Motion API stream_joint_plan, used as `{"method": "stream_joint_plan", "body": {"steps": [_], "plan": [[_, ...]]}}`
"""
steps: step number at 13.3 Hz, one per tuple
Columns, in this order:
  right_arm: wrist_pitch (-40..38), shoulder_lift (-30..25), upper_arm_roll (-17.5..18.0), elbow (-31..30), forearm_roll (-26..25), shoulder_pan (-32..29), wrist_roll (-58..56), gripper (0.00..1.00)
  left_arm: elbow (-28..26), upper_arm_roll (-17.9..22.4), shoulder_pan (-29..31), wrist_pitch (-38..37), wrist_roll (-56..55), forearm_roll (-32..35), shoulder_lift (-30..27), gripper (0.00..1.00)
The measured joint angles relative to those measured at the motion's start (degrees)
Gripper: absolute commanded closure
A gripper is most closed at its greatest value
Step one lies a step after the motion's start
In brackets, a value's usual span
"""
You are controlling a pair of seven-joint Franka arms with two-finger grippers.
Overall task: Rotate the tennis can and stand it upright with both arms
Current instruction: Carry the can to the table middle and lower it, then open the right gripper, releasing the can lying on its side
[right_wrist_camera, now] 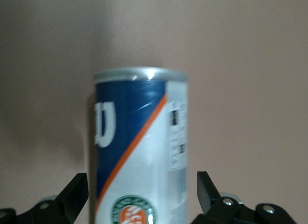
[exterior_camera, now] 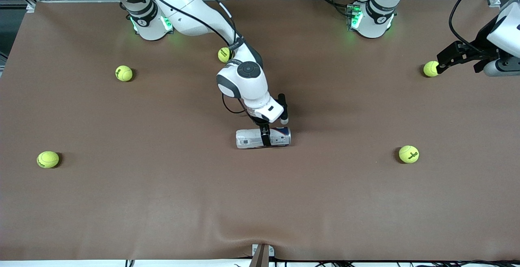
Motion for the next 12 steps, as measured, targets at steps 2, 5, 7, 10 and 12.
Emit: {"method": "stream_joint_plan", "body": {"steps": [2, 5, 7, 10, 12], "plan": [[-2.2, -1.0, 0.1, 1.1, 0.0, 0.0, 0.0, 0.0, 0.0, 0.0, 0.0, 0.0, 0.0, 0.0, 0.2, 0.0], [-9.3, -5.4, 0.4, 1.9, 0.2, 0.0, 2.1, 0.0, 0.0, 0.0, 0.0, 0.0, 0.0, 0.0, 0.3, 0.0], [-13.8, -8.6, 0.9, 2.0, 0.2, 0.1, 5.7, 0.0, 0.0, 0.0, 0.0, 0.0, 0.0, 0.0, 0.3, 0.0], [-16.6, -11.6, 0.5, 1.5, 0.2, -1.0, 9.1, 0.0, 0.0, 0.0, 0.0, 0.0, 0.0, 0.0, 0.3, 0.0], [-17.5, -13.3, 0.2, 0.7, 0.2, -4.6, 9.6, 0.0, 0.0, 0.0, 0.0, 0.0, 0.0, 0.0, 0.3, 0.0]]}}
